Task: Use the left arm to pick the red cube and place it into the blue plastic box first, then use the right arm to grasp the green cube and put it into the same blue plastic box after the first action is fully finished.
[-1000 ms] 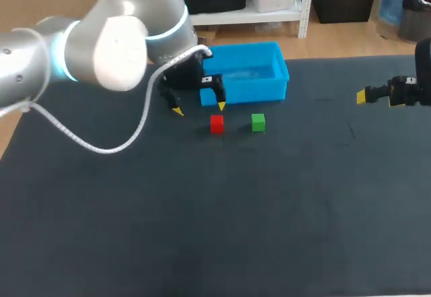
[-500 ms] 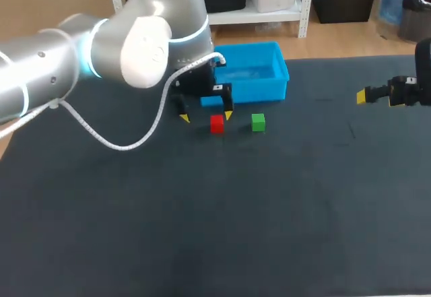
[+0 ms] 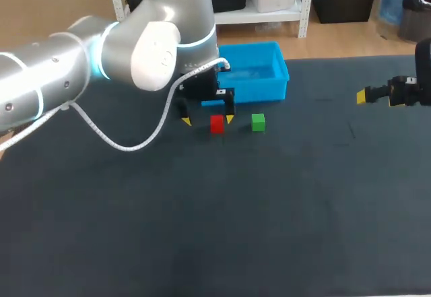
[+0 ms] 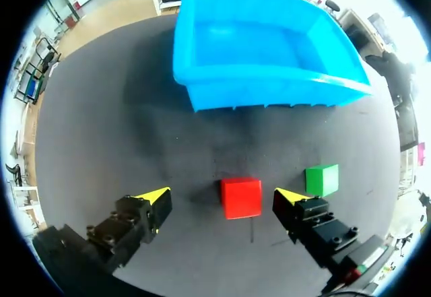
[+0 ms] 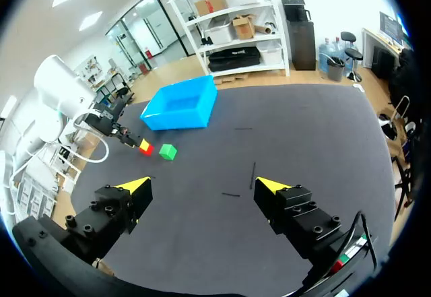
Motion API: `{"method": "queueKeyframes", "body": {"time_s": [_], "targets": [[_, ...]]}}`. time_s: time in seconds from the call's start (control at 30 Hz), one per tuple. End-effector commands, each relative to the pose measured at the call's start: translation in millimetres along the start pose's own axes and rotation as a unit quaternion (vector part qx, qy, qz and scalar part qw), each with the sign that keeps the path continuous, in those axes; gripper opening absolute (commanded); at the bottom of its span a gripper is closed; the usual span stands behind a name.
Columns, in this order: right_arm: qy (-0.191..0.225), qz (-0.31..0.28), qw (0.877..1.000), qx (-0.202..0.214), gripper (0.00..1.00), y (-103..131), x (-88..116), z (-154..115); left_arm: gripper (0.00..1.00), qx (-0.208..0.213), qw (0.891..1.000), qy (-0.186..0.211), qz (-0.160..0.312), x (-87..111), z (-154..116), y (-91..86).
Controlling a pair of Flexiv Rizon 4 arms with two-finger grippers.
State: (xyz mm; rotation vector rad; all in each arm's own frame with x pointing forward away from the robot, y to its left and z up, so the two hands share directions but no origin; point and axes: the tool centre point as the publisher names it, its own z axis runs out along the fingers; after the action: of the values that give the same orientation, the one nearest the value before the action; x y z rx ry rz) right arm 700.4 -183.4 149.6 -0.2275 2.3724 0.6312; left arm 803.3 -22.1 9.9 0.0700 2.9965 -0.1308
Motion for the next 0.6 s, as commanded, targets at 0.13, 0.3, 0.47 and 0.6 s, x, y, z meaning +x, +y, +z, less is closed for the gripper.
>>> {"method": "queueKeyframes", "body": {"time_s": [0.13,0.3,0.47,0.6], "targets": [[0.000,0.000,1.000,-0.001,1.00,-0.8,0.1,-0.2,1.00,-0.004,1.000,0.004,-0.007,-6.8,7.2,-5.1],[0.000,0.000,1.000,-0.001,1.00,-0.8,0.1,-0.2,1.00,-0.005,1.000,0.005,-0.007,-8.4,10.5,-4.9],[0.000,0.000,1.000,-0.001,1.00,-0.8,0.1,-0.2,1.00,-0.009,1.000,0.004,-0.006,-8.9,12.7,-4.2],[0.000,0.000,1.000,-0.001,1.00,-0.8,0.1,-0.2,1.00,-0.015,1.000,0.006,-0.008,-7.3,16.2,-4.4]]}}
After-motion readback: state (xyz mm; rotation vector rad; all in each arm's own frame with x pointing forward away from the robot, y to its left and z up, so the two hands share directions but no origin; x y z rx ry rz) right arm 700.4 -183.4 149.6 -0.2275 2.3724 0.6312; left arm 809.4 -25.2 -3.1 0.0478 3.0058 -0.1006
